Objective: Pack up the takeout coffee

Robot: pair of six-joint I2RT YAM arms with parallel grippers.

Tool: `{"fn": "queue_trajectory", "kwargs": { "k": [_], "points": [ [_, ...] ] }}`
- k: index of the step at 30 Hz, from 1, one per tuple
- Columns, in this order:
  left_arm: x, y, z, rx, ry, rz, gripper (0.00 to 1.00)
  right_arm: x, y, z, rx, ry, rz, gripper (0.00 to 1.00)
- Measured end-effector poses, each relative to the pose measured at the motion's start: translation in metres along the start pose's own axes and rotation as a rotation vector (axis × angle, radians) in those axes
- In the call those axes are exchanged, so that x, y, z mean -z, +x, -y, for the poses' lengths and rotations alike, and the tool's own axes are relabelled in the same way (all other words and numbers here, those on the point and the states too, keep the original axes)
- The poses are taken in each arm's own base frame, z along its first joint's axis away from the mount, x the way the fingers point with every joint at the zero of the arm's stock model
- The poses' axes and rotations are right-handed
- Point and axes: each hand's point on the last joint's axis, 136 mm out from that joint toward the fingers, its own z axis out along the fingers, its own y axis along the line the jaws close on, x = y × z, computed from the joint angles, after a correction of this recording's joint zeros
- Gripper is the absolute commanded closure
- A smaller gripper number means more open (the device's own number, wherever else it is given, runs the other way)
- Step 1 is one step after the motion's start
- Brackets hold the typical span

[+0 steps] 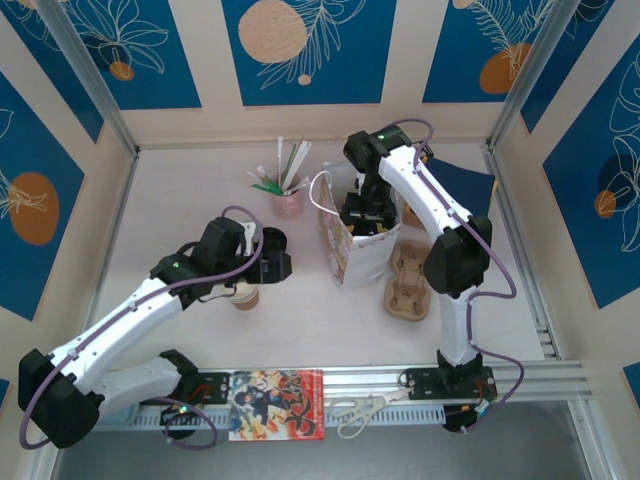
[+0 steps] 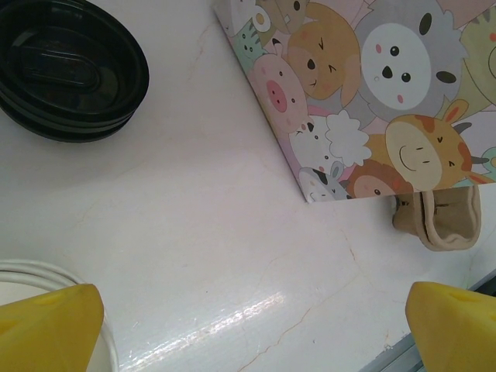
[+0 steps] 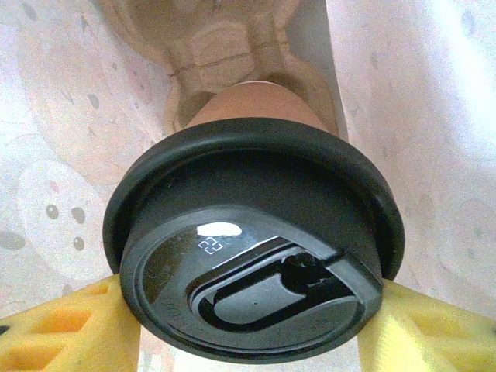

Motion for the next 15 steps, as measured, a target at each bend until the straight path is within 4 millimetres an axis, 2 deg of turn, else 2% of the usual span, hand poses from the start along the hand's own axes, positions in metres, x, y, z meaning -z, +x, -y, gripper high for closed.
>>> {"fn": "queue_trajectory", "kwargs": {
  "k": [15],
  "points": [
    [-0.0002, 0.0001, 0.0, 0.0, 0.0, -0.001, 0.0, -0.0018, 0.0021, -0.0012, 0.004, 0.003, -0.007, 0.36]
  ]
}}
